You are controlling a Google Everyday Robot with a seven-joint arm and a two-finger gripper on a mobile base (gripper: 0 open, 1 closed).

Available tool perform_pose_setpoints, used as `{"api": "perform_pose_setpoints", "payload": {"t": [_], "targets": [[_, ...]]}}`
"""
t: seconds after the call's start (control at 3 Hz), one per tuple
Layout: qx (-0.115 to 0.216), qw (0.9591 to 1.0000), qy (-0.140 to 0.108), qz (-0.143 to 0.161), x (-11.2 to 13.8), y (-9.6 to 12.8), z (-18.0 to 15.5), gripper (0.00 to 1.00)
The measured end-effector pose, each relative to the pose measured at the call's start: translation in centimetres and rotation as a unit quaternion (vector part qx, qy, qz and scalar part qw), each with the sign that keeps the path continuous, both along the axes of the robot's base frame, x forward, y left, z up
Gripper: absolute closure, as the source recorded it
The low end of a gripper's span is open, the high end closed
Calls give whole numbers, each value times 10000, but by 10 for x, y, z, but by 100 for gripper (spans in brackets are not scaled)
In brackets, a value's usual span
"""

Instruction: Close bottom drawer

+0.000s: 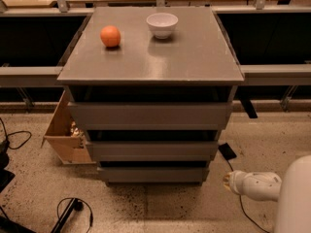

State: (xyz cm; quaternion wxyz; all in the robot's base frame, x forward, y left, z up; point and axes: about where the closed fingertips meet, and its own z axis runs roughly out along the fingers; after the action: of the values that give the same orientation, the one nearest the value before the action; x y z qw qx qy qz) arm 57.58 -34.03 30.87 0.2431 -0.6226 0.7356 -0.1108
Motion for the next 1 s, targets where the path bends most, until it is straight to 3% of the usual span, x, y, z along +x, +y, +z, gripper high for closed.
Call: {"api": "perform_pose_setpoints", "payload": {"t": [0.33,0.67,1.0], "targets": [[-288,9995,-117,-29,5,4,56,100],[-637,9960,-619,-102,22,6,131,100],[-1148,9817,-1446,-472,25,-4,224,100]]}}
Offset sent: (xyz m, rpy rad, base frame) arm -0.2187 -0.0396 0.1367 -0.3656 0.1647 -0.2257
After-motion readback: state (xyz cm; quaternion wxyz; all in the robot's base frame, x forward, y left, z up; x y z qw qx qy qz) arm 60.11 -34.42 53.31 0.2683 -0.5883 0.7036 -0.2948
